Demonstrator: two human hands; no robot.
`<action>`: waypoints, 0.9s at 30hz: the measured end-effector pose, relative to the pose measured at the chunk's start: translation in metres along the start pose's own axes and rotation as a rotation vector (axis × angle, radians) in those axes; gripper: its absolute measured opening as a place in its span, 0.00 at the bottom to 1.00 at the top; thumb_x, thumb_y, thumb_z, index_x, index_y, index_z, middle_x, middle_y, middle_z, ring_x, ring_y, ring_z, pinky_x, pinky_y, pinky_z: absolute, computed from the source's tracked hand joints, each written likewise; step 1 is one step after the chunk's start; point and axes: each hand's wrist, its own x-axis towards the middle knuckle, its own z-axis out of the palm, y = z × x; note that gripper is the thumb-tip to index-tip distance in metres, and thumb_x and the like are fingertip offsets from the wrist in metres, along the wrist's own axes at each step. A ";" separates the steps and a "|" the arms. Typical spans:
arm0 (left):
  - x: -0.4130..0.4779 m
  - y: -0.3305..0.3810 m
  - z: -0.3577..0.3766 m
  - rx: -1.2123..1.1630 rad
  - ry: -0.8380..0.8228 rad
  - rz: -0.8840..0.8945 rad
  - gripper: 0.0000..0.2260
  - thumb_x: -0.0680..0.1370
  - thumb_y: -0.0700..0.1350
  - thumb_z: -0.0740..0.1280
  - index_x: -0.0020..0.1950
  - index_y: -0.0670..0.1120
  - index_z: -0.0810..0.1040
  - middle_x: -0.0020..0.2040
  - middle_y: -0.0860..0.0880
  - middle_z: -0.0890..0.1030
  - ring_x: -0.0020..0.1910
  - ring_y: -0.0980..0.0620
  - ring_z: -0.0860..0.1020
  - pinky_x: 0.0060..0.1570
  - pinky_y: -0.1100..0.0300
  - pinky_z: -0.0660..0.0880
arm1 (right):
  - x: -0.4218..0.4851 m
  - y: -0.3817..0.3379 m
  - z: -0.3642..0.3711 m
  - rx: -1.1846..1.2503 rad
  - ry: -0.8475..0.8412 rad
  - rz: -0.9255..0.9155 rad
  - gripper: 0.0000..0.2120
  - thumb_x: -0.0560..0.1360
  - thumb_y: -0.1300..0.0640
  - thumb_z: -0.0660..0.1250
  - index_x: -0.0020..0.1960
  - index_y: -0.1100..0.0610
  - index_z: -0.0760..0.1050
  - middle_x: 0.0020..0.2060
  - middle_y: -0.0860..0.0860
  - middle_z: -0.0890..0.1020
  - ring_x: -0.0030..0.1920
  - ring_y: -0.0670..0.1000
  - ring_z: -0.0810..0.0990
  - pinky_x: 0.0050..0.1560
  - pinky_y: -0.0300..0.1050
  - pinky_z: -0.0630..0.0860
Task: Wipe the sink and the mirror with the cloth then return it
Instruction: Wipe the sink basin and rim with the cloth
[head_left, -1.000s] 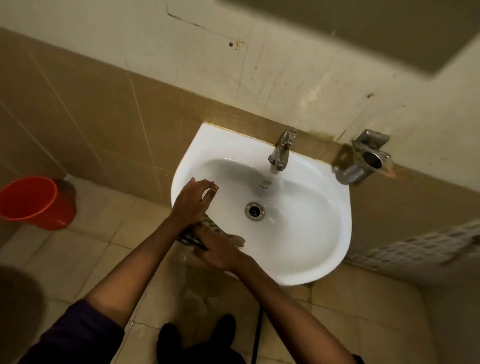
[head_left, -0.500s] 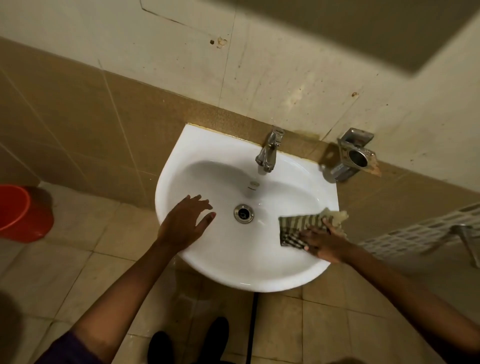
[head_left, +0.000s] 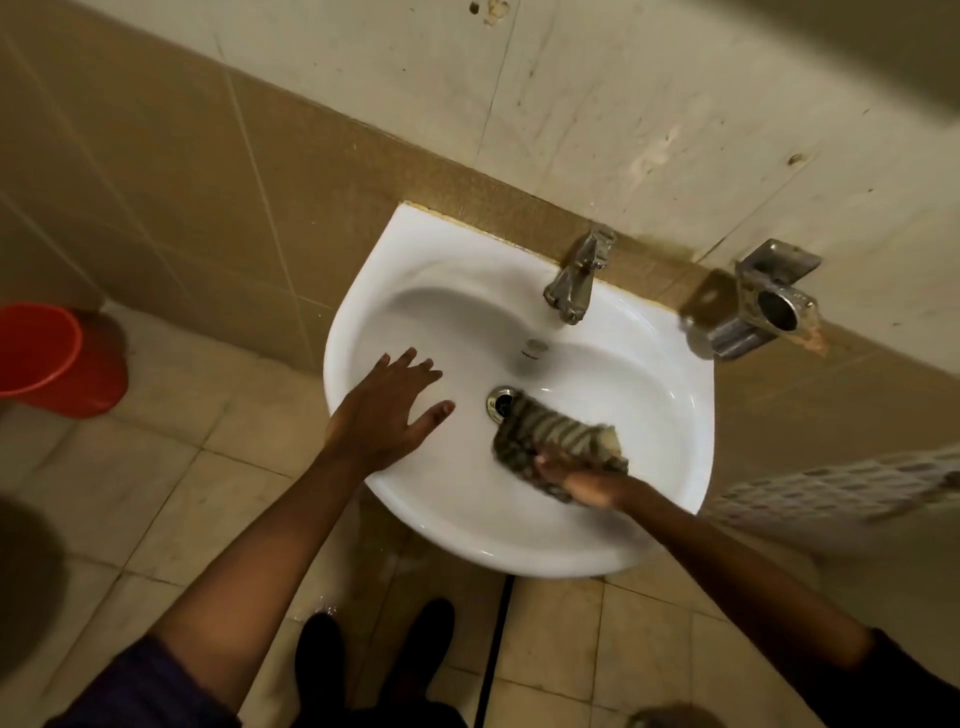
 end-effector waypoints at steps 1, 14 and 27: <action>0.000 0.000 0.000 -0.001 0.010 0.003 0.39 0.73 0.71 0.41 0.70 0.47 0.71 0.71 0.49 0.72 0.75 0.51 0.62 0.73 0.59 0.51 | -0.010 -0.015 0.012 0.112 -0.035 -0.023 0.29 0.79 0.40 0.54 0.75 0.54 0.57 0.73 0.49 0.61 0.75 0.53 0.55 0.75 0.44 0.50; 0.001 -0.002 0.000 -0.036 0.046 -0.017 0.36 0.75 0.69 0.43 0.71 0.47 0.69 0.73 0.48 0.70 0.76 0.51 0.59 0.73 0.58 0.49 | 0.011 0.034 -0.030 -0.662 -0.081 -0.290 0.22 0.81 0.48 0.47 0.75 0.41 0.52 0.76 0.48 0.55 0.76 0.52 0.51 0.75 0.59 0.42; 0.004 -0.005 0.005 -0.085 0.080 -0.040 0.34 0.75 0.68 0.46 0.75 0.50 0.61 0.76 0.53 0.61 0.76 0.60 0.47 0.73 0.61 0.46 | 0.104 -0.108 -0.076 -1.611 0.608 -0.476 0.32 0.67 0.48 0.69 0.69 0.49 0.67 0.67 0.47 0.74 0.71 0.52 0.65 0.74 0.57 0.53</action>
